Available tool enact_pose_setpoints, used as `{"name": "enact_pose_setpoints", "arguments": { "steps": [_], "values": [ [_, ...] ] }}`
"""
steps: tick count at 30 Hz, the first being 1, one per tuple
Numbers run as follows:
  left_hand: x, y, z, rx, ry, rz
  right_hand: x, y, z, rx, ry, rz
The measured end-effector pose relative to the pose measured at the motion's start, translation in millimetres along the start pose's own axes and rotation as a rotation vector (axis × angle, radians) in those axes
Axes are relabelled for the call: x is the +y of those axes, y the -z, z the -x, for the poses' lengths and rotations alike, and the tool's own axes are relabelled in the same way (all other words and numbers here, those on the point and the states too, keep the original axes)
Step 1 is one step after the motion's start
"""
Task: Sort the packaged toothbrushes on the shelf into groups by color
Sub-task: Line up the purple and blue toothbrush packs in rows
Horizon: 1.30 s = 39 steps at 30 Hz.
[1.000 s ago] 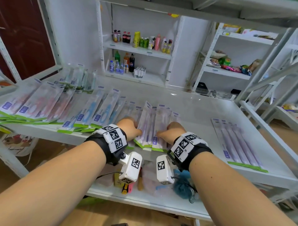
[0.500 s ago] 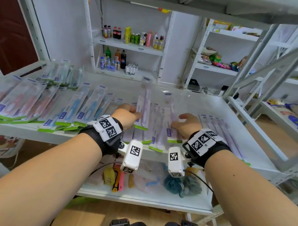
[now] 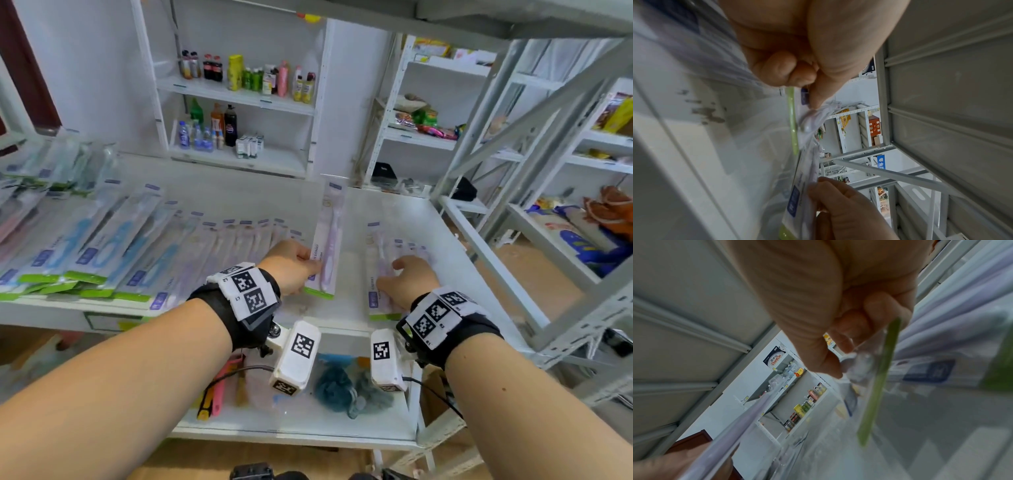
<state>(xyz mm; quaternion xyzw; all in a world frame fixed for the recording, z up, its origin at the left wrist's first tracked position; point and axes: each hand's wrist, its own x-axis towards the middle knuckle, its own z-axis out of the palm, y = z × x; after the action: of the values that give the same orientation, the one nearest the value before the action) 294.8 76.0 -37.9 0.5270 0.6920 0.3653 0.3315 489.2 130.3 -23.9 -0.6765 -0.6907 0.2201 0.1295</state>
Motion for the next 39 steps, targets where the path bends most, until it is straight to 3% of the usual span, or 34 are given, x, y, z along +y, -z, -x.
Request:
{"name": "enact_pose_setpoints", "arguments": {
  "steps": [15,39],
  "values": [
    [2.4,-20.1,3.8,-0.016,-0.009,-0.016,13.6,-12.4,-17.4,-0.066,0.005,0.226],
    [2.2,-28.6,10.7,-0.061,0.036,0.061,12.8,-8.9,2.7,-0.043,0.003,0.201]
  ]
}}
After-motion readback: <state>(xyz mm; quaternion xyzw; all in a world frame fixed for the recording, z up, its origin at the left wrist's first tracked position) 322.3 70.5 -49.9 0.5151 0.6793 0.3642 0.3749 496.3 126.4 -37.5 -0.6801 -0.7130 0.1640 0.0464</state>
